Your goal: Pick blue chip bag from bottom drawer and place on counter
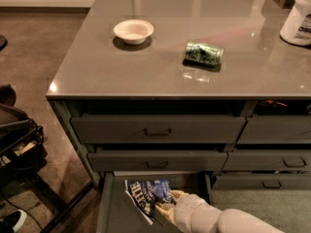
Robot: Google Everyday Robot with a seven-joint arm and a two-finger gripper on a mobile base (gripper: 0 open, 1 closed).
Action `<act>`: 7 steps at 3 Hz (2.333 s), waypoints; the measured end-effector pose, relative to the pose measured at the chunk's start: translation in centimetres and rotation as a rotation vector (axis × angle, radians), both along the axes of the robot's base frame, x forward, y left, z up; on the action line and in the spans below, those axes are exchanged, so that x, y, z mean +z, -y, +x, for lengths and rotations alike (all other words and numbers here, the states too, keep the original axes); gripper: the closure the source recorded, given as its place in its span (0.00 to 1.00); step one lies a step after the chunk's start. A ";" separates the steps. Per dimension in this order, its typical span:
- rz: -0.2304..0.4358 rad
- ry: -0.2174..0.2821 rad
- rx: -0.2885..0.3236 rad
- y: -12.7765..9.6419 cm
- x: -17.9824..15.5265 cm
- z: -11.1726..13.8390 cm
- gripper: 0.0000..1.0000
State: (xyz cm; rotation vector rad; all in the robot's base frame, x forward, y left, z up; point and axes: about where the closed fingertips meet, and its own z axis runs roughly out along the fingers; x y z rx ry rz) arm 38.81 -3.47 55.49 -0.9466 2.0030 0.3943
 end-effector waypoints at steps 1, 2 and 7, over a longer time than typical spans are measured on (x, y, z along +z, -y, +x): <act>-0.047 0.037 -0.008 1.6 2.4 -0.3 1.00; -0.048 0.038 -0.008 1.6 2.4 -0.2 1.00; -0.408 0.319 0.246 -1.1 31.3 4.5 1.00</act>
Offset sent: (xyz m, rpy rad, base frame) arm -0.0033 -0.0161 0.0241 -0.0436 -0.0362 -0.0077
